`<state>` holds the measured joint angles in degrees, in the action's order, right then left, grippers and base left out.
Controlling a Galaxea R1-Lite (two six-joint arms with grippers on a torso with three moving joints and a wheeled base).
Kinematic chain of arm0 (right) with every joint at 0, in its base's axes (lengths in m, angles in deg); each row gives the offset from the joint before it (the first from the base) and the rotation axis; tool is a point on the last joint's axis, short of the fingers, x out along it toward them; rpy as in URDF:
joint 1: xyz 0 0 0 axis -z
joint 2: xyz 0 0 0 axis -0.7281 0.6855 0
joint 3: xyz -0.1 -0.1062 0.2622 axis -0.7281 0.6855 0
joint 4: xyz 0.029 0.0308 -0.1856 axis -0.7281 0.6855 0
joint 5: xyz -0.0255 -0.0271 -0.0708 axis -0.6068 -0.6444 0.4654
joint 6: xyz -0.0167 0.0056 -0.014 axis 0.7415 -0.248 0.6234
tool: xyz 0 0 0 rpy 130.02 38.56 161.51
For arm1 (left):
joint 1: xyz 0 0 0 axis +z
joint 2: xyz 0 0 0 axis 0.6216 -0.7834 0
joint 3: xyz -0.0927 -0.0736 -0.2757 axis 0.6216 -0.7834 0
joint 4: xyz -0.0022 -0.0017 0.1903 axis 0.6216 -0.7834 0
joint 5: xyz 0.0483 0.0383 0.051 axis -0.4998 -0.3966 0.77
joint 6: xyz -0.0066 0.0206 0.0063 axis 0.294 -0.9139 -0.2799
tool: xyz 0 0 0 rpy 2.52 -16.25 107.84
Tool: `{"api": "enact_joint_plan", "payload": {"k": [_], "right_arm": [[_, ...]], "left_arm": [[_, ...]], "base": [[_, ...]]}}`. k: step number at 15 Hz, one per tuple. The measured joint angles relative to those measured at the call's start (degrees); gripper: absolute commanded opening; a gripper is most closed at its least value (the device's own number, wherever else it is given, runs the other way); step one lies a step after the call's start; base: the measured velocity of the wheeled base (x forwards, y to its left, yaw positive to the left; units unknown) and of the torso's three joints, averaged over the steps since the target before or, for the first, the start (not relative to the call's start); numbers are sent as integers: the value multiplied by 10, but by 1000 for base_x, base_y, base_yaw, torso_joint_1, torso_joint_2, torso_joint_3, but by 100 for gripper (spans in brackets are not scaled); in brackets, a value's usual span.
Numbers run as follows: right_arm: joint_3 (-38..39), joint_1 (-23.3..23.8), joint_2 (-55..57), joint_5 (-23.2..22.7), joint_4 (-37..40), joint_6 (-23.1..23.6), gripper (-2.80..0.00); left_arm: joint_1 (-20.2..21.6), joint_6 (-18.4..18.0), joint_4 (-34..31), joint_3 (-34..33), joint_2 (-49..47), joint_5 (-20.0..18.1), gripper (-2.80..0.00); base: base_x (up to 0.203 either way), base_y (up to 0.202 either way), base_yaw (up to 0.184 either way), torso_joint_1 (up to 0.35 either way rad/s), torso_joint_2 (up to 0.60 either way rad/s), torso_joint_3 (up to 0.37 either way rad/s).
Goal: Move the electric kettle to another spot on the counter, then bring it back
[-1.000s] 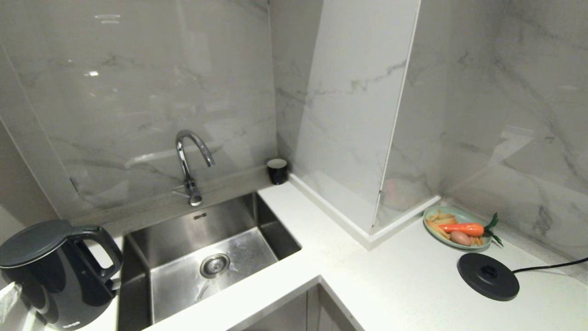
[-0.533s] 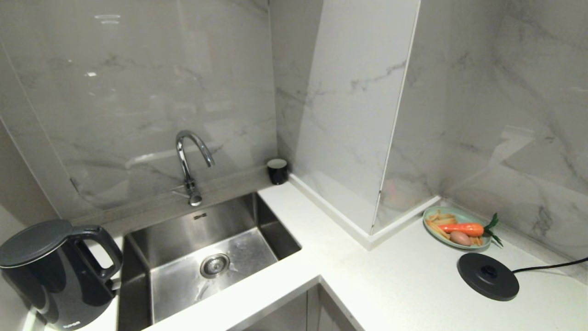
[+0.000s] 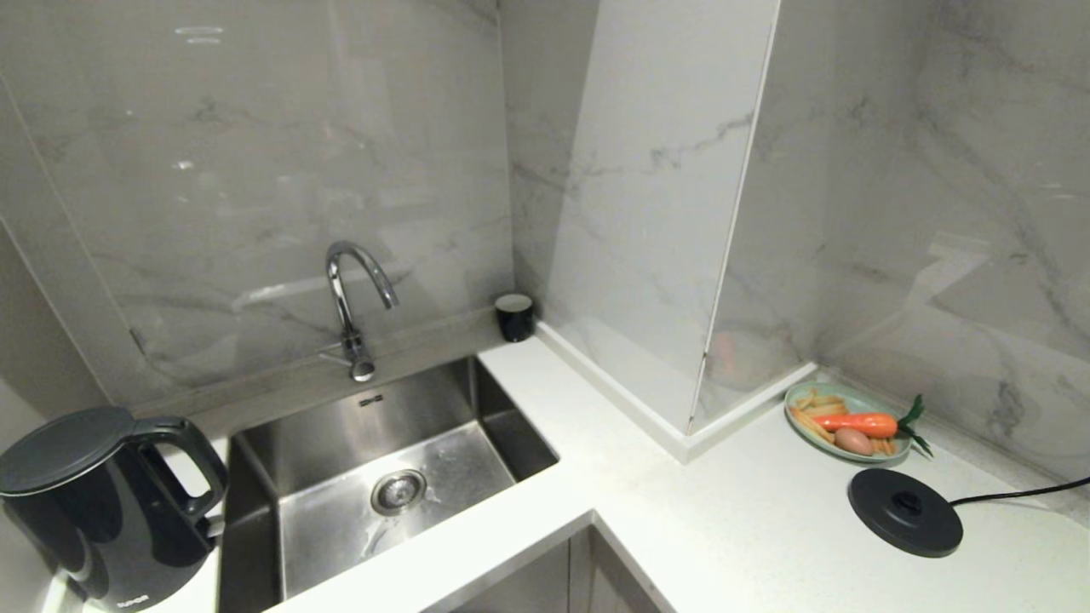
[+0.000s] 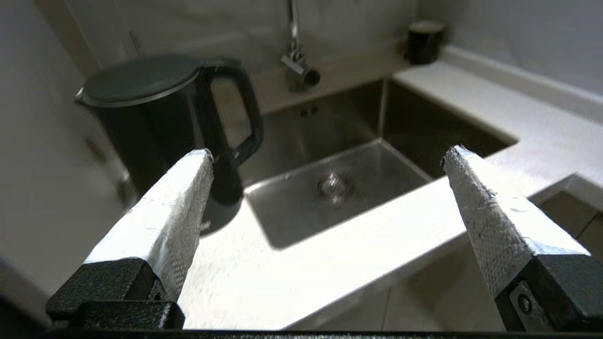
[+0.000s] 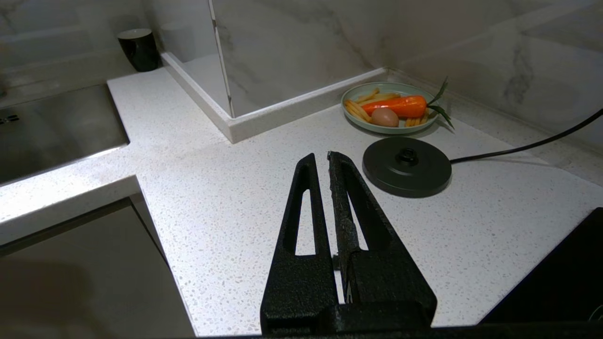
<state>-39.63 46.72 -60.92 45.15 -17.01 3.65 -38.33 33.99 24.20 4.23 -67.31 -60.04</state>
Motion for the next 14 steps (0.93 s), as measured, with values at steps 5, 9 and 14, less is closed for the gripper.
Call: {"api": "enact_joint_plan", "payload": {"k": [5, 9, 14], "right_arm": [[0, 0, 0, 0, 0, 0, -280], [0, 0, 0, 0, 0, 0, -280], [0, 0, 0, 0, 0, 0, -280]], "left_arm": [[-1, 17, 36, -43, 6, -47, 0], [-1, 23, 37, -48, 6, -47, 0], [-1, 30, 36, -48, 6, -46, 0]], "base": [[0, 0, 0, 0, 0, 0], [0, 0, 0, 0, 0, 0], [0, 0, 0, 0, 0, 0]]}}
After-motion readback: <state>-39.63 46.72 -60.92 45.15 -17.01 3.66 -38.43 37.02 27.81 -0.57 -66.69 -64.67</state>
